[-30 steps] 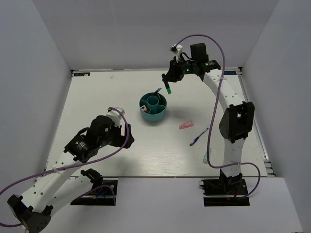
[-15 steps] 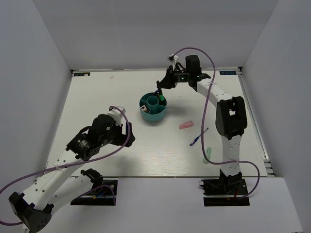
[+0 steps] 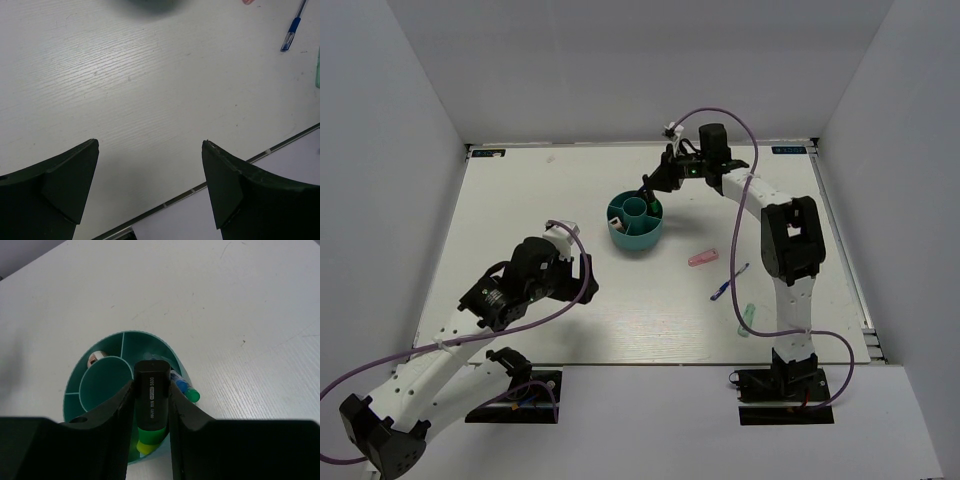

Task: Sort the stationery into containers
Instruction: Place the stationery into the container

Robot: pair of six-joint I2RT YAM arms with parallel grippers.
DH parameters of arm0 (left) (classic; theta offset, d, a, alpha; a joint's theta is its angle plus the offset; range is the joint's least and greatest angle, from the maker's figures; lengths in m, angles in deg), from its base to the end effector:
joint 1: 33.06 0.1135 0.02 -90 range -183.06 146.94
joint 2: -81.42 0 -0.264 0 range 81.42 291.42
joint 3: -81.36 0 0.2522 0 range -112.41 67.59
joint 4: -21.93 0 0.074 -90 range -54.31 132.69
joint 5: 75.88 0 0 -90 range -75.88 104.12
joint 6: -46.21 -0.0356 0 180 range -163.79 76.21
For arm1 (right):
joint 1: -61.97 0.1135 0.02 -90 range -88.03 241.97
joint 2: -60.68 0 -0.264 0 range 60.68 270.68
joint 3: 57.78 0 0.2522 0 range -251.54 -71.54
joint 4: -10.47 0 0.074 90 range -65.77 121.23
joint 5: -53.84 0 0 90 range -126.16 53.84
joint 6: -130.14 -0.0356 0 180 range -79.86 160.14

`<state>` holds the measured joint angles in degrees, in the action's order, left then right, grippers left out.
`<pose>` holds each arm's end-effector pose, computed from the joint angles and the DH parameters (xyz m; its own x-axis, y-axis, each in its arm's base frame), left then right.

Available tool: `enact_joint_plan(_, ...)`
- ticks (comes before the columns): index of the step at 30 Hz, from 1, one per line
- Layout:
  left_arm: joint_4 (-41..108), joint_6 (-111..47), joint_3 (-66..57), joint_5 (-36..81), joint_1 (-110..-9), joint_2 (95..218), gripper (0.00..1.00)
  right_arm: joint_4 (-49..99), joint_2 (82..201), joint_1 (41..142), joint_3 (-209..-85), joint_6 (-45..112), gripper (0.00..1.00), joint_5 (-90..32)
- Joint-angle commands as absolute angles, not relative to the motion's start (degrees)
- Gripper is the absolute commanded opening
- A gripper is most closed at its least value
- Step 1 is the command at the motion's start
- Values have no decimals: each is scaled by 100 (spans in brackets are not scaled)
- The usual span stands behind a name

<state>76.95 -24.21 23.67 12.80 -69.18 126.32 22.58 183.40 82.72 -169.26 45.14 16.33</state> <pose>0.1298 -0.0937 0.2820 -0.7044 0.0993 -0.7028 0.3603 0.9031 -0.2336 0.4556 0.2028 0.2485 -0.2911 -0.1670 -0.9420 -0.9257 0.2980 0.2332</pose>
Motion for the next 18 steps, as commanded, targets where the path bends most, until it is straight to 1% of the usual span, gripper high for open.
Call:
enact_joint_plan(1,7595,-2375,2435,1263,-6909,12527,94,1984,18487,8306,-16858,4875,0,1692)
enact_joint_plan(5,7612,-2348,2461,1280,-6874,12545,94,1992,18469,8298,-16823,4937,0,1771)
enact_joint_plan(6,7595,-2340,2462,1280,-6900,12528,94,2062,18461,8306,-16779,5015,2,1771)
enact_joint_plan(7,7586,-2348,2470,1280,-6892,12519,94,2080,18443,8306,-16761,5060,10,1815)
enact_joint_plan(8,7586,-2340,2470,1289,-6892,12519,94,2150,18434,8306,-16752,5104,28,1807)
enact_joint_plan(9,7569,-2340,2479,1289,-6900,12519,94,2237,18434,8306,-16735,5182,33,1815)
enact_joint_plan(10,7577,-2331,2479,1298,-6900,12519,94,2247,18365,8306,-16613,5209,36,1807)
enact_joint_plan(13,7551,-2331,2462,1315,-6892,12519,94,2273,18171,8298,-16488,5236,38,1894)
enact_joint_plan(16,7560,-2348,2409,1342,-6892,12597,94,2414,17987,8289,-16445,5262,43,1903)
enact_joint_plan(18,7551,-2366,2347,1377,-6892,12659,94,2414,17890,8280,-16436,5289,44,1877)
